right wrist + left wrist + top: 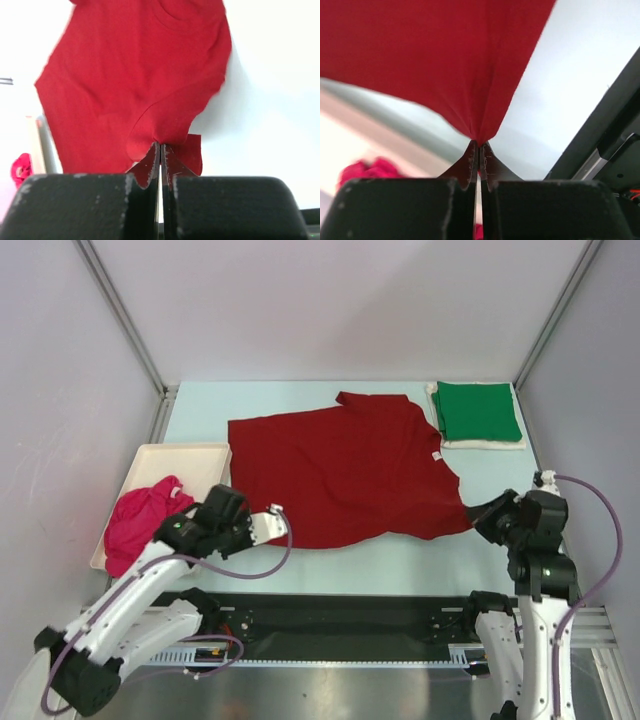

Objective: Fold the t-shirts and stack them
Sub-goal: Flatten the tshirt out, then fold the tshirt

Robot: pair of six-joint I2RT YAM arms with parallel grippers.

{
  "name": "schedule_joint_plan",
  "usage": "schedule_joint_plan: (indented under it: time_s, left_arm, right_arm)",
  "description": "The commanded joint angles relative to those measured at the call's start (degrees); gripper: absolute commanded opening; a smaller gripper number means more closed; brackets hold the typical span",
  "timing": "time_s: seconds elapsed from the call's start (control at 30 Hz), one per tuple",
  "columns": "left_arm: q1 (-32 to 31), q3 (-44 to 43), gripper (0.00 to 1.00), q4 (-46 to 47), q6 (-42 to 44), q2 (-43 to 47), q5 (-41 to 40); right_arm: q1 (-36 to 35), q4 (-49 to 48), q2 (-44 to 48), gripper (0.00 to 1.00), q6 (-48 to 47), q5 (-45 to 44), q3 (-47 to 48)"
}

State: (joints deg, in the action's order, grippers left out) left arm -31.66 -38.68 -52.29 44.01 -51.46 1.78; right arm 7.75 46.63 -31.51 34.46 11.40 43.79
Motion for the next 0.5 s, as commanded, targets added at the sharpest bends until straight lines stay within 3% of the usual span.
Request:
schedule_joint_plan:
  time_s: [0.0,0.2,0.33,0.47]
  left_arm:
    - [2.29,-7.89,0.00,-9.04,-1.99,5.40,2.35]
    - [4.06,-11.16,0.00,-4.50,-0.16,2.52,-4.15]
    - [9.85,-14.05,0.00,2.44,1.87,-5.04,-4.33]
    - [15.92,-18.27,0.00,8.43,2.14,-16.88,-5.39]
  right_arm:
    - [0.34,7.94,3.99,0.00,-1.14,-1.11,7.08]
    - [0.25,1.11,-4.15,0.00,-3.87,2.40,8.33]
    - [-0.36,-13.19,-18.89,0.00,-8.25,1.27,9.73]
    - [-4.31,-21.40,-32.98,0.00,-12.47,0.03,14.20]
